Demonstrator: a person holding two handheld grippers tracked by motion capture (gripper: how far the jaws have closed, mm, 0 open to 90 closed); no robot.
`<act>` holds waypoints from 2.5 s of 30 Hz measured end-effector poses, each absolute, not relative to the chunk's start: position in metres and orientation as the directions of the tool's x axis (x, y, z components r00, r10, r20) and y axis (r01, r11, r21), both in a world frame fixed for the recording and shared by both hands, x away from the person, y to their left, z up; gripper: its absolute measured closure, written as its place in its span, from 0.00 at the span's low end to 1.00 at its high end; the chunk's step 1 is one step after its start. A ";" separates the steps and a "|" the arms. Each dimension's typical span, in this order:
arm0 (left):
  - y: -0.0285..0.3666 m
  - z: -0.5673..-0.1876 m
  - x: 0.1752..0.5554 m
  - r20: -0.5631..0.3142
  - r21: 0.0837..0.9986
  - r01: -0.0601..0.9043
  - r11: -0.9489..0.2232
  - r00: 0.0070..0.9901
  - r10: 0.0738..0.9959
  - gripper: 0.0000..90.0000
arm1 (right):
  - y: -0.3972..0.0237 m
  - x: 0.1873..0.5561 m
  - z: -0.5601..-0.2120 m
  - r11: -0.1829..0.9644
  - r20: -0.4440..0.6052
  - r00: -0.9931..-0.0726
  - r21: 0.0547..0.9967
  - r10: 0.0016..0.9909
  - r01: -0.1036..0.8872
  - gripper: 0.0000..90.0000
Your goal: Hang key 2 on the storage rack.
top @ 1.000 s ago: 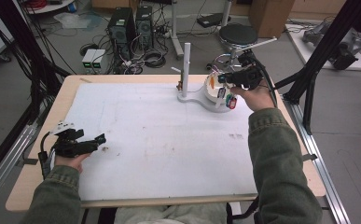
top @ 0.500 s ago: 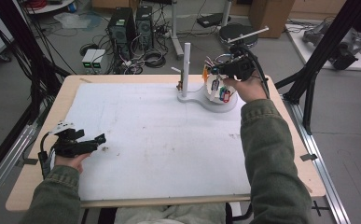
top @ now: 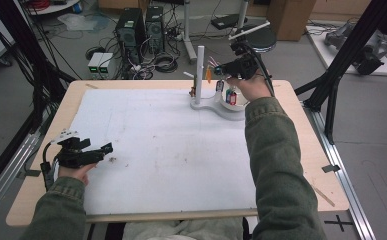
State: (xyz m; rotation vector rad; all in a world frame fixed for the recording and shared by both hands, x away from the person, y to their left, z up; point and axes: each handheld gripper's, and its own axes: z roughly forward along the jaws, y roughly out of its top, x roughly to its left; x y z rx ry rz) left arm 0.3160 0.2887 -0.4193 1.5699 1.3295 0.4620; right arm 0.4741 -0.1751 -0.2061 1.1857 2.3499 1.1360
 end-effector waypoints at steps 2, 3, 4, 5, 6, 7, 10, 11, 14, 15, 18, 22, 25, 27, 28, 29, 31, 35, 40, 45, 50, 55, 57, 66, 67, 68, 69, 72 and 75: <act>0.288 -0.419 0.316 -0.288 0.851 0.519 0.084 0.328 0.900 0.02 | -0.169 0.477 -0.207 0.363 0.094 -0.627 0.746 0.773 0.559 0.87; 0.288 -0.419 0.316 -0.288 0.850 0.520 0.082 0.329 0.899 0.02 | -0.167 0.478 -0.207 0.366 0.094 -0.630 0.744 0.771 0.559 0.87; 0.288 -0.419 0.316 -0.286 0.850 0.520 0.080 0.330 0.900 0.02 | -0.164 0.480 -0.208 0.372 0.091 -0.633 0.741 0.769 0.559 0.87; 0.288 -0.419 0.316 -0.285 0.851 0.519 0.079 0.331 0.899 0.02 | -0.161 0.481 -0.209 0.378 0.090 -0.633 0.736 0.769 0.563 0.87; 0.288 -0.419 0.316 -0.285 0.851 0.519 0.078 0.333 0.899 0.02 | -0.158 0.482 -0.209 0.386 0.081 -0.638 0.736 0.766 0.557 0.87; 0.288 -0.419 0.316 -0.284 0.851 0.519 0.077 0.331 0.900 0.02 | -0.156 0.483 -0.210 0.387 0.081 -0.638 0.735 0.766 0.557 0.87; 0.288 -0.419 0.316 -0.286 0.851 0.520 0.079 0.332 0.899 0.02 | -0.149 0.487 -0.212 0.393 0.080 -0.640 0.729 0.764 0.560 0.87; 0.288 -0.419 0.316 -0.285 0.851 0.519 0.078 0.333 0.899 0.02 | -0.146 0.487 -0.212 0.393 0.084 -0.637 0.723 0.766 0.568 0.87; 0.288 -0.420 0.316 -0.285 0.852 0.518 0.078 0.334 0.898 0.02 | -0.140 0.491 -0.214 0.400 0.077 -0.642 0.724 0.763 0.562 0.87; 0.288 -0.420 0.316 -0.285 0.852 0.518 0.077 0.335 0.898 0.02 | -0.138 0.492 -0.215 0.403 0.073 -0.641 0.722 0.764 0.562 0.87; 0.288 -0.420 0.316 -0.285 0.852 0.519 0.076 0.336 0.898 0.02 | -0.130 0.494 -0.218 0.405 0.069 -0.632 0.713 0.772 0.572 0.87; 0.288 -0.419 0.316 -0.291 0.853 0.515 0.081 0.341 0.894 0.02 | -0.123 0.497 -0.223 0.411 0.066 -0.633 0.707 0.771 0.575 0.87; 0.288 -0.419 0.316 -0.290 0.853 0.516 0.080 0.341 0.894 0.02 | -0.119 0.499 -0.225 0.411 0.063 -0.626 0.702 0.777 0.581 0.87; 0.288 -0.420 0.316 -0.289 0.853 0.515 0.080 0.341 0.894 0.02 | -0.119 0.501 -0.227 0.411 0.058 -0.622 0.701 0.781 0.582 0.87; 0.288 -0.420 0.316 -0.289 0.853 0.516 0.080 0.340 0.895 0.02 | -0.118 0.502 -0.229 0.410 0.057 -0.617 0.700 0.785 0.585 0.87; 0.288 -0.420 0.316 -0.291 0.854 0.514 0.083 0.338 0.895 0.02 | -0.118 0.504 -0.230 0.413 0.052 -0.618 0.699 0.785 0.584 0.87; 0.288 -0.419 0.316 -0.296 0.858 0.503 0.101 0.325 0.898 0.02 | -0.118 0.507 -0.233 0.410 0.053 -0.611 0.694 0.790 0.591 0.86; 0.288 -0.419 0.316 -0.287 0.865 0.491 0.100 0.322 0.902 0.02 | -0.116 0.513 -0.240 0.404 0.054 -0.601 0.693 0.797 0.598 0.86; 0.287 -0.419 0.315 -0.279 0.863 0.498 0.087 0.324 0.904 0.02 | -0.112 0.517 -0.246 0.400 0.062 -0.597 0.687 0.800 0.607 0.86; 0.287 -0.419 0.315 -0.279 0.863 0.497 0.088 0.325 0.904 0.02 | -0.120 0.511 -0.250 0.365 0.112 -0.599 0.701 0.793 0.613 0.75; 0.287 -0.419 0.314 -0.280 0.863 0.497 0.092 0.318 0.906 0.02 | -0.133 0.504 -0.252 0.356 0.108 -0.570 0.683 0.814 0.638 0.63; 0.287 -0.419 0.314 -0.280 0.861 0.501 0.089 0.321 0.905 0.02 | -0.142 0.496 -0.249 0.328 0.101 -0.539 0.697 0.836 0.638 0.36; 0.287 -0.419 0.314 -0.281 0.861 0.501 0.091 0.318 0.906 0.02 | -0.146 0.495 -0.251 0.318 0.106 -0.518 0.680 0.849 0.660 0.24; 0.287 -0.419 0.314 -0.279 0.862 0.499 0.092 0.315 0.907 0.02 | -0.162 0.492 -0.259 0.315 0.076 -0.474 0.655 0.877 0.687 0.01; 0.287 -0.419 0.314 -0.280 0.862 0.499 0.093 0.314 0.907 0.02 | -0.163 0.491 -0.259 0.323 0.078 -0.485 0.654 0.871 0.684 0.01; 0.287 -0.419 0.314 -0.280 0.861 0.499 0.094 0.314 0.907 0.02 | -0.164 0.490 -0.258 0.325 0.079 -0.489 0.655 0.869 0.683 0.01; 0.287 -0.419 0.314 -0.280 0.861 0.500 0.093 0.315 0.907 0.02 | -0.164 0.489 -0.258 0.328 0.079 -0.493 0.654 0.866 0.682 0.01; 0.287 -0.419 0.314 -0.276 0.861 0.501 0.087 0.316 0.908 0.02 | -0.167 0.486 -0.257 0.333 0.080 -0.499 0.654 0.863 0.679 0.01; 0.286 -0.419 0.314 -0.277 0.859 0.506 0.084 0.320 0.906 0.02 | -0.172 0.482 -0.261 0.323 0.093 -0.506 0.669 0.857 0.669 0.01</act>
